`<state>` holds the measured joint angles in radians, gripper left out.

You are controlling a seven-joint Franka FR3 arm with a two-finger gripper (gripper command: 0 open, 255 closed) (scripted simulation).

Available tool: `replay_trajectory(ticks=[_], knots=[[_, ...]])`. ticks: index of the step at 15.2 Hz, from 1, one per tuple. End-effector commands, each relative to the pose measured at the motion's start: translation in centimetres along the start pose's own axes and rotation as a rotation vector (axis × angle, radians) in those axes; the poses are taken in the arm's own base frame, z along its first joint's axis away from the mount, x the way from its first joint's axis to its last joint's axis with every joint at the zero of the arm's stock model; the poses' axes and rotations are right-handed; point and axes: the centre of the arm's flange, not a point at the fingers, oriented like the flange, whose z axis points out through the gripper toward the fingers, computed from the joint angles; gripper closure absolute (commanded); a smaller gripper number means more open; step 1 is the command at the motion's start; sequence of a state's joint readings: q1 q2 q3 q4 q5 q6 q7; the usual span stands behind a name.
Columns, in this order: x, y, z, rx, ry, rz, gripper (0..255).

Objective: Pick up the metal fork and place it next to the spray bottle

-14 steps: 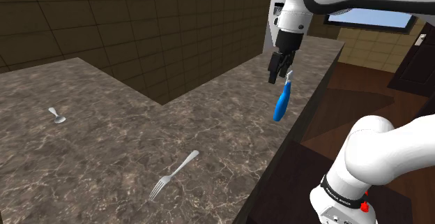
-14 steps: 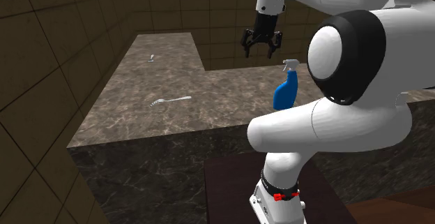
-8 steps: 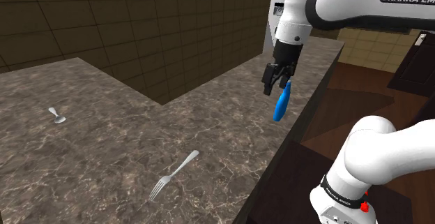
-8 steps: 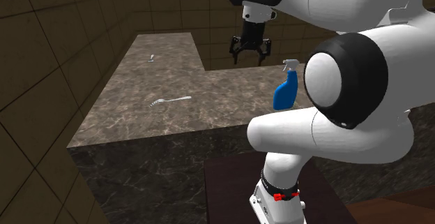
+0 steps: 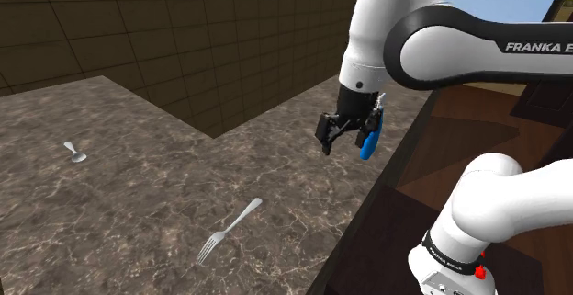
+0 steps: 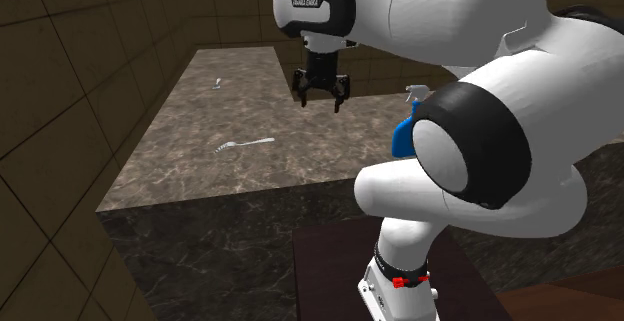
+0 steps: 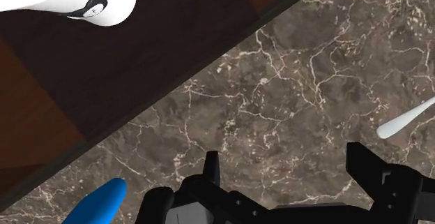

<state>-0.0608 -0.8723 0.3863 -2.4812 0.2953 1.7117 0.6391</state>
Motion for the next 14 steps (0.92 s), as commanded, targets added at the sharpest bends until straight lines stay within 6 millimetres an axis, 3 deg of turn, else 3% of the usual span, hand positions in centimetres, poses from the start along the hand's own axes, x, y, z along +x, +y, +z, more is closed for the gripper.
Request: replay_trajectory(ticks=[1, 8, 14], knots=[[-1.1, -2.4, 1.0, -0.012, 0.008, 0.090, 0], [-2.9, -11.2, 5.2, -0.055, 0.037, 0.376, 0], [-2.3, -18.8, 9.1, -0.092, 0.062, 0.621, 0]])
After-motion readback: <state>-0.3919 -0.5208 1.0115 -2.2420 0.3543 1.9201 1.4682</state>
